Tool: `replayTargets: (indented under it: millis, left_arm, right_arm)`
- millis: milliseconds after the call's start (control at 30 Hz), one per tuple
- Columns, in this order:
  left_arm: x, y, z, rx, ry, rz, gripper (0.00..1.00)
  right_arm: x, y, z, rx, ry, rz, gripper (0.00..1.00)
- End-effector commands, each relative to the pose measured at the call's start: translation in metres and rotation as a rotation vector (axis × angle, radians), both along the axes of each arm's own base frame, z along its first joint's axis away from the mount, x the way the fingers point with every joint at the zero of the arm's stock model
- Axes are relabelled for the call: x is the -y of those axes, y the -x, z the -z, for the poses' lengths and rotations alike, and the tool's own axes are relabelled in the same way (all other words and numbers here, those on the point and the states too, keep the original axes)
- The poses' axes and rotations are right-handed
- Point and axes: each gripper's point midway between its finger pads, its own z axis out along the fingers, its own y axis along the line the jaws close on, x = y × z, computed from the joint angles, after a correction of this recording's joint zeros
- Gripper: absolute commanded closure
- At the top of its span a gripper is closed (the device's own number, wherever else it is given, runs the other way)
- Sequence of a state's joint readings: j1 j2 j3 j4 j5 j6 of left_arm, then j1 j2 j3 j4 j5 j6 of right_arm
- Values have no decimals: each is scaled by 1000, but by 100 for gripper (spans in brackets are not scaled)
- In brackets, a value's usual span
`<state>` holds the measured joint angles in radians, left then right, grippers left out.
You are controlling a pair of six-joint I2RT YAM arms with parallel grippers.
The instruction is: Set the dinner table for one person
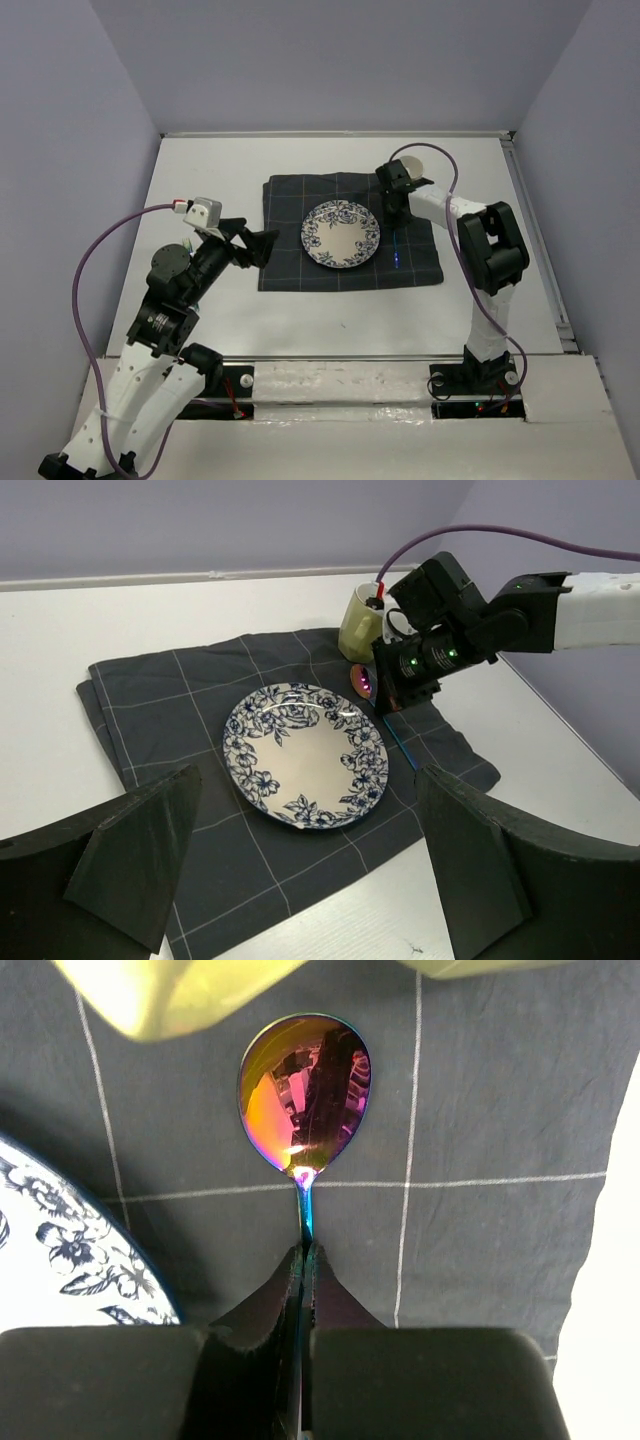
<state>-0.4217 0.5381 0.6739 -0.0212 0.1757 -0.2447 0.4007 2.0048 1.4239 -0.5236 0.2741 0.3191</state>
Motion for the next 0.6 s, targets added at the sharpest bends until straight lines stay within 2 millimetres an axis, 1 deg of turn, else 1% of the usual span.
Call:
replayTargets:
  millis: [0, 100, 133, 233, 267, 300, 333, 367, 400, 433, 467, 500, 533, 567]
  left_arm:
    - [-1, -3, -11, 33, 14, -4, 1]
    - [-6, -9, -7, 12, 26, -50, 1]
    - [-8, -11, -5, 3, 27, -67, 1]
    - [-13, -20, 2, -33, 24, -116, 1]
    - [-16, -24, 5, -47, 27, -144, 1]
    - [-19, -25, 12, -77, 21, -164, 1]
    - [-22, -26, 14, -87, 20, -181, 1]
    - [-32, -31, 20, -106, 4, -247, 1]
    - [-40, -34, 26, -127, -20, -296, 1]
    - [-51, -37, 25, -140, -34, -359, 1]
    - [-66, -40, 41, -202, -81, -446, 1]
    - [-71, -41, 39, -224, -80, -475, 1]
    - [-77, -37, 52, -281, -112, -501, 1]
    - [-88, -38, 58, -314, -119, -547, 1]
  right_arm:
    - [5, -12, -11, 76, 17, 32, 100]
    - [2, -10, -14, 87, -4, 27, 77]
    - [1, -11, -18, 95, -11, 26, 69]
    - [0, -13, -27, 118, -27, 33, 61]
    - [-3, -14, -37, 136, -47, 32, 52]
    - [-7, -13, -44, 144, -73, 25, 50]
    - [-7, -10, -48, 149, -86, 22, 46]
    - [-8, -9, -66, 184, -112, 20, 45]
    - [-10, -6, -76, 202, -132, 12, 45]
    - [-14, -4, -87, 228, -168, -2, 45]
    - [-12, 8, -84, 220, -183, -5, 45]
    - [-17, 13, -112, 290, -243, -27, 46]
    - [-21, 20, -121, 315, -271, -45, 47]
    - [-22, 36, -113, 305, -288, -52, 48]
